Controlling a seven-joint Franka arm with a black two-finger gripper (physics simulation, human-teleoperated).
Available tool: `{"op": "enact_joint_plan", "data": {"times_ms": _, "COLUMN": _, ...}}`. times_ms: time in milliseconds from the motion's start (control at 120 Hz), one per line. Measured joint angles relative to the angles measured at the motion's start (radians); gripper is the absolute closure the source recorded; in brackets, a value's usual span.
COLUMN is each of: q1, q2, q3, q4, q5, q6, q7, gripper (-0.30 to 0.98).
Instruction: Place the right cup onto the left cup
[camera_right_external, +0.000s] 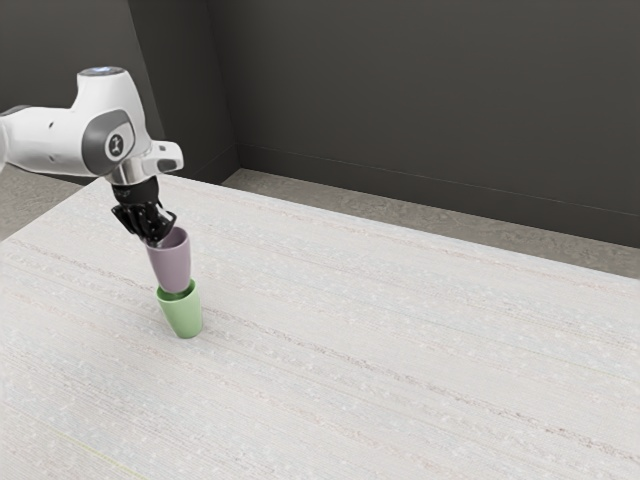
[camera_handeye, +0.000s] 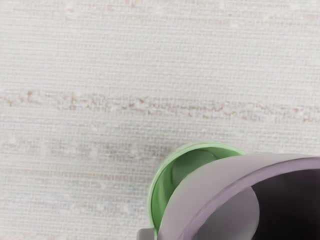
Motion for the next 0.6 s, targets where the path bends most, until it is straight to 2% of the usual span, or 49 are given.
{"op": "enact_joint_plan", "data": {"times_ms": 442, "q1": 0.002, "q2": 0.051, "q3": 0.006, "q4": -0.009, "q5": -0.001, "q6": 0.024, "q7": 0.006, "gripper": 0.78}}
{"op": "enact_joint_plan", "data": {"times_ms": 508, "q1": 0.001, "q2": 0.054, "q3": 0.006, "q4": -0.01, "q5": -0.004, "q6": 0.025, "q7": 0.006, "gripper": 0.71}}
{"op": "enact_joint_plan", "data": {"times_ms": 600, "q1": 0.001, "q2": 0.054, "q3": 0.006, "q4": -0.011, "q5": -0.011, "q6": 0.025, "q7": 0.008, "gripper": 0.5}}
